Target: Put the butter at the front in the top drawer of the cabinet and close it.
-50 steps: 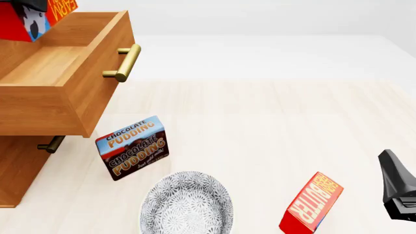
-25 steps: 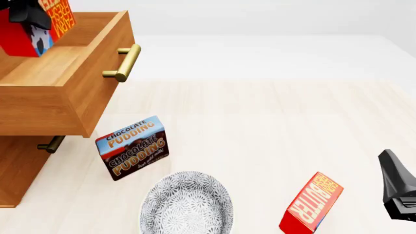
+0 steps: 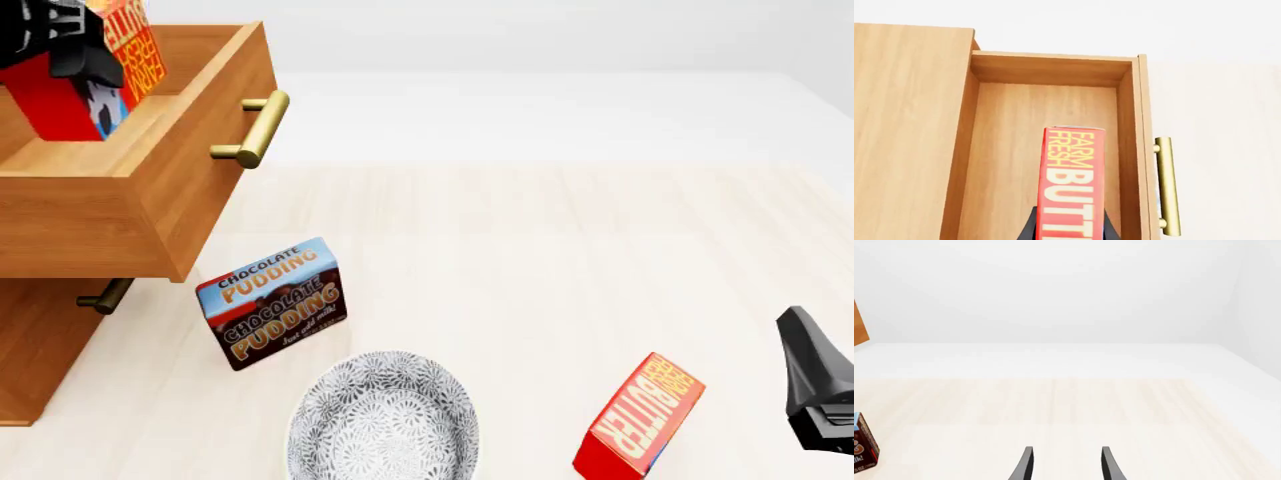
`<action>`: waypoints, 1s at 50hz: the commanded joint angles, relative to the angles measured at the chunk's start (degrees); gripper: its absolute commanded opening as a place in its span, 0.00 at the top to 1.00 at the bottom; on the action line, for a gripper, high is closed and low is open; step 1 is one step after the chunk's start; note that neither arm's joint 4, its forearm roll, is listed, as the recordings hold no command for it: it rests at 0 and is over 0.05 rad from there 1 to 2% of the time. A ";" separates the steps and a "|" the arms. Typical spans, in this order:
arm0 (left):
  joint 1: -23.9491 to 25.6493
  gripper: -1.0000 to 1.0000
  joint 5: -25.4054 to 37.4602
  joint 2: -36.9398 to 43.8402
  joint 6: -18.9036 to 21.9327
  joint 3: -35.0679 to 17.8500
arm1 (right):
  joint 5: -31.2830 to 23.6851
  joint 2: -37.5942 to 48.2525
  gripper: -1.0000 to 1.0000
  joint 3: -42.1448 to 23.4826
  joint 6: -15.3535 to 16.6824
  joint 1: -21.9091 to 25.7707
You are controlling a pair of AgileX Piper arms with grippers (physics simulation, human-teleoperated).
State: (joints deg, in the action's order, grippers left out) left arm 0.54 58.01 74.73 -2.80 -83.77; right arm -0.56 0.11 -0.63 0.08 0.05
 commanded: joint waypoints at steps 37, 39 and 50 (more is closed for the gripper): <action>-1.52 1.00 -5.96 0.69 -0.44 5.44 | 0.06 0.00 0.00 0.06 -0.02 -0.01; -1.50 1.00 -6.09 0.48 -0.65 5.40 | 0.06 0.00 0.00 0.06 -0.01 -0.02; -1.59 1.00 -7.46 1.06 -0.80 6.73 | 0.05 0.01 0.00 0.06 -0.01 -0.02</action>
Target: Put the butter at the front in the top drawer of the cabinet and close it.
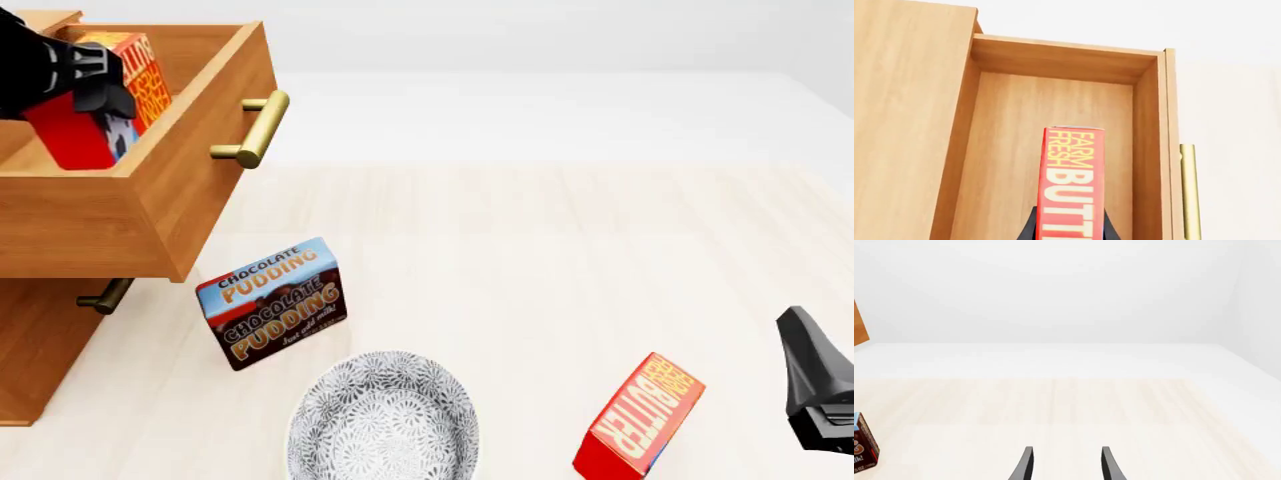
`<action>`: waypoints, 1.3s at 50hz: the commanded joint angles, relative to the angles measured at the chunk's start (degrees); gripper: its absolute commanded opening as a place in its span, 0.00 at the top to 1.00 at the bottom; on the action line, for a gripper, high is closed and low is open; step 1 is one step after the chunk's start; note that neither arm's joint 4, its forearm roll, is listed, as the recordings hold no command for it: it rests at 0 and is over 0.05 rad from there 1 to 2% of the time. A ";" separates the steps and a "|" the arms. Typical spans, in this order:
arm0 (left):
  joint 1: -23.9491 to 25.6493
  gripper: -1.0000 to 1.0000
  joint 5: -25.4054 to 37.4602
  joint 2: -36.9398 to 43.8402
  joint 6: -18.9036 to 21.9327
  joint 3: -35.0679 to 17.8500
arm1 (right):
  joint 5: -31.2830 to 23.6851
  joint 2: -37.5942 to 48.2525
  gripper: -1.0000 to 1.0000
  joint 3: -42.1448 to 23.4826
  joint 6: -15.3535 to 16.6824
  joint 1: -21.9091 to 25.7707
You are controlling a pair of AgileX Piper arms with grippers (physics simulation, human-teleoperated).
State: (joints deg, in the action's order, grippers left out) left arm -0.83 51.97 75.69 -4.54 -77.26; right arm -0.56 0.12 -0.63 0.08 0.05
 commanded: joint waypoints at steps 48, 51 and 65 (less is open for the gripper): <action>1.41 1.00 -4.33 2.47 0.06 3.07 | 0.06 0.00 0.00 0.06 -0.02 -0.02; 1.49 1.00 -4.45 2.52 0.13 3.33 | 0.06 0.00 0.00 0.06 -0.02 -0.02; 1.31 0.00 -2.86 2.35 0.73 2.39 | 0.07 0.00 0.00 0.06 -0.02 -0.02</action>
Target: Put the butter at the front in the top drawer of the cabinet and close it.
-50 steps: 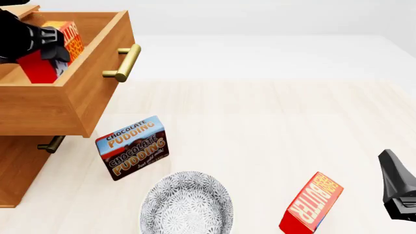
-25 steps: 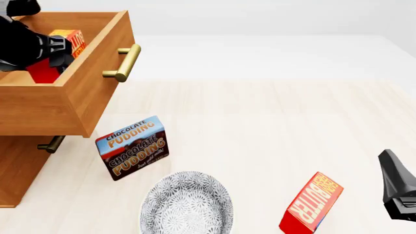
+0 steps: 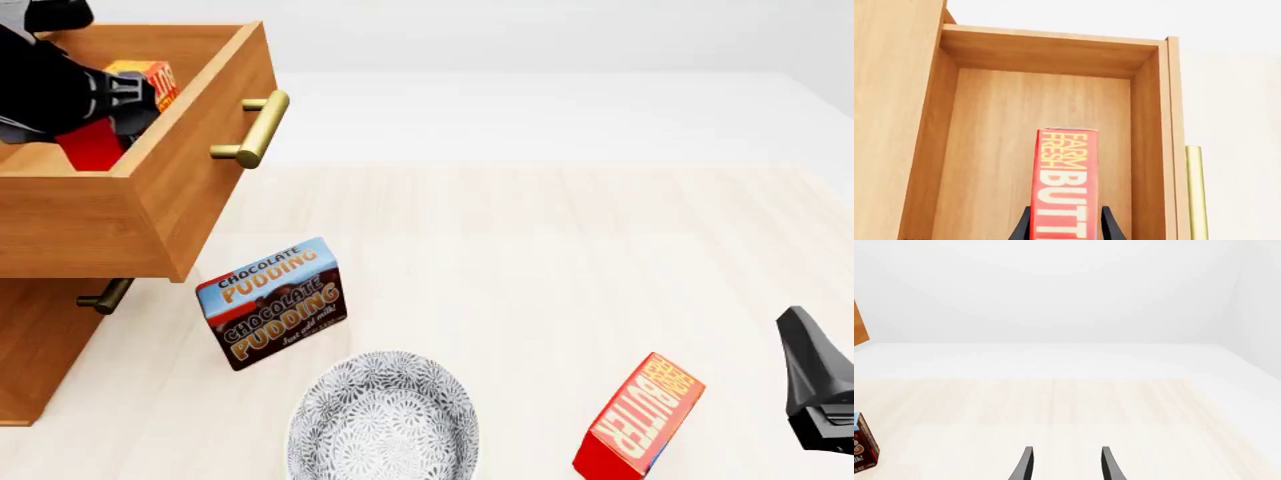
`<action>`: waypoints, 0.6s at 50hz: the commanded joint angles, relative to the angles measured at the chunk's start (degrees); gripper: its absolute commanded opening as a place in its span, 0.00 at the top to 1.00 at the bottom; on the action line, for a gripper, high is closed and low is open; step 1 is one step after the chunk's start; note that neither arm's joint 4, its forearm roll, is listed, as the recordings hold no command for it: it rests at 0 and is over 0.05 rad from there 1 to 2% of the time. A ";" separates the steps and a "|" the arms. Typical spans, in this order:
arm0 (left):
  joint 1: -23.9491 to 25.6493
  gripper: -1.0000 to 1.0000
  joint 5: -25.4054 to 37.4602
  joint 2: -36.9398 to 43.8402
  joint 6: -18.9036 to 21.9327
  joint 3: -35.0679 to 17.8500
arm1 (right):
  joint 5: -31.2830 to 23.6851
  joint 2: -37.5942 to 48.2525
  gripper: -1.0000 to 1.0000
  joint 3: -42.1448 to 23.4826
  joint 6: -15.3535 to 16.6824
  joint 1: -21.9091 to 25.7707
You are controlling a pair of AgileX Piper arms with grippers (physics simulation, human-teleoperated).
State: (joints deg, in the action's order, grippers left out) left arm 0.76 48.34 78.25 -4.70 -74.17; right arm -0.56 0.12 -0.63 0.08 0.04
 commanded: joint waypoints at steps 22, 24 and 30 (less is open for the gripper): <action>-0.10 0.00 3.95 -3.81 2.07 -1.73 | 0.07 0.00 0.00 0.06 -0.01 -0.01; 0.07 0.00 4.22 -4.07 2.01 -1.83 | 0.06 0.00 0.00 0.06 0.00 -0.02; -0.30 0.00 5.62 -5.73 2.83 -2.40 | 0.06 0.00 0.00 0.06 -0.02 -0.01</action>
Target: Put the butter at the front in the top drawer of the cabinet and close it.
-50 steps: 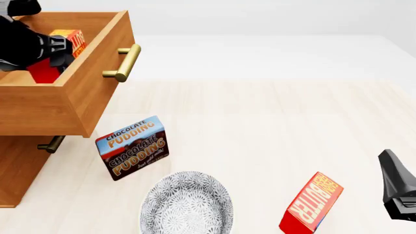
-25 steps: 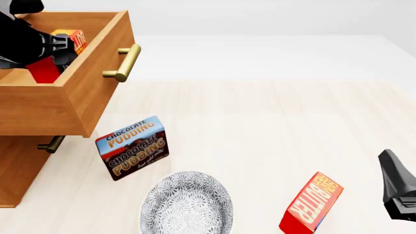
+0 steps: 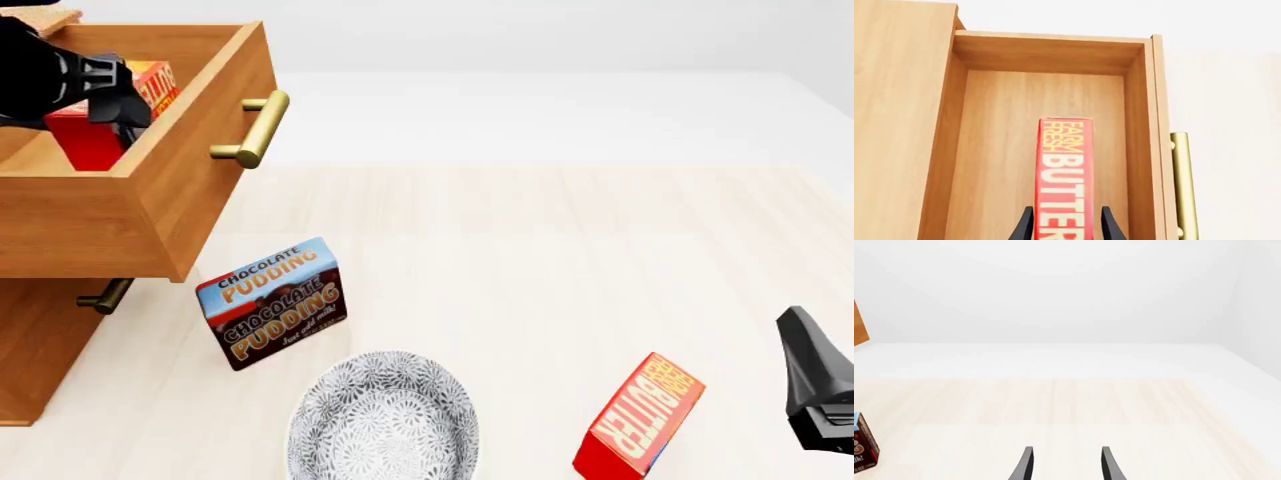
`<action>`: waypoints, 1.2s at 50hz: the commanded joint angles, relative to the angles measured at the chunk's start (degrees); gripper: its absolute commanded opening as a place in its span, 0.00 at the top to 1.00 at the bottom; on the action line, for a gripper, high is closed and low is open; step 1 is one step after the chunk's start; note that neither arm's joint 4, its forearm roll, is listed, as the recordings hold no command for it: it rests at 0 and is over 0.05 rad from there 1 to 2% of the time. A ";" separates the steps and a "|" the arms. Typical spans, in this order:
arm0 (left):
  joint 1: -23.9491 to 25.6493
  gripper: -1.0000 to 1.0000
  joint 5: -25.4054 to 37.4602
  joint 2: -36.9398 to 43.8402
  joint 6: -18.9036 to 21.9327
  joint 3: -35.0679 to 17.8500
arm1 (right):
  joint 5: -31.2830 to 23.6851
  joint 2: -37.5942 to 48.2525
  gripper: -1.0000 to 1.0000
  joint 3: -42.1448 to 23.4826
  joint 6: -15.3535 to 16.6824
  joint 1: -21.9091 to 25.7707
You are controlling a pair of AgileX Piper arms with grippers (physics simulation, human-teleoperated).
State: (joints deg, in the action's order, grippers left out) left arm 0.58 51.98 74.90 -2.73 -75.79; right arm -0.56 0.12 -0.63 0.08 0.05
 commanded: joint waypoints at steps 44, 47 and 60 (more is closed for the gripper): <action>5.16 0.00 11.05 -9.85 5.36 -11.32 | 0.06 0.00 0.00 0.06 -0.01 -0.01; 7.42 0.00 11.07 -9.34 5.78 -12.66 | 0.06 0.00 0.00 0.06 -0.01 -0.02; 13.08 0.00 6.32 -7.12 6.38 -11.52 | 0.07 0.00 0.00 0.06 -0.01 -0.01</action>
State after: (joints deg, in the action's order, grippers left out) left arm 9.64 60.72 66.59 2.75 -87.11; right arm -0.56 0.12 -0.63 0.08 0.05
